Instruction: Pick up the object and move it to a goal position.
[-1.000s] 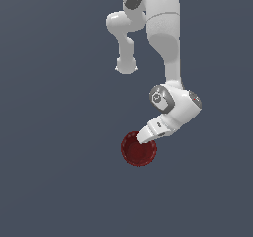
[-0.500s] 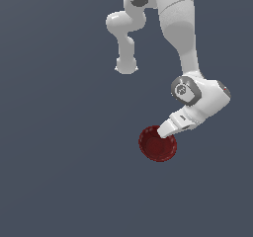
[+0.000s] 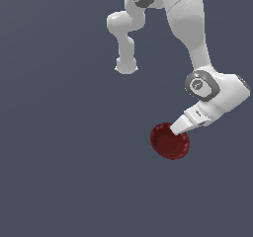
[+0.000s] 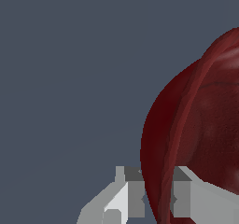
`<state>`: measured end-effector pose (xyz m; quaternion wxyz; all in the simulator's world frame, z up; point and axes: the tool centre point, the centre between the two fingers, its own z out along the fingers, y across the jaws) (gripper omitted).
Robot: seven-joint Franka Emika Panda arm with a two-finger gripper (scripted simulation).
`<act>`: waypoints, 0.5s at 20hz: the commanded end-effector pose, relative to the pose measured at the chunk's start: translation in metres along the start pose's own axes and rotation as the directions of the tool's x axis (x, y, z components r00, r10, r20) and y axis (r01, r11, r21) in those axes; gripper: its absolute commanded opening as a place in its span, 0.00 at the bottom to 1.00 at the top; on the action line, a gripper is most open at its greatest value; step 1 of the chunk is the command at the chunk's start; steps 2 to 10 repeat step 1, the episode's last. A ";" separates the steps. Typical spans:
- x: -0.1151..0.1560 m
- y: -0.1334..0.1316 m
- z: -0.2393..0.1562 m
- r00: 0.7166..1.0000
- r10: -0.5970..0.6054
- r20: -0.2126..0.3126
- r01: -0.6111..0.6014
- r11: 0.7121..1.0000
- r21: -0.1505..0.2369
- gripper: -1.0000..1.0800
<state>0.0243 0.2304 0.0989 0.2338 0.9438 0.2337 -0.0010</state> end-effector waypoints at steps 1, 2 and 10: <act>0.002 0.000 -0.003 1.000 0.003 -0.001 -0.003 1.000 -0.001 0.00; 0.002 0.000 -0.003 1.000 0.003 -0.001 -0.003 1.000 -0.001 0.00; 0.002 0.000 -0.003 1.000 0.003 -0.001 -0.003 1.000 -0.001 0.00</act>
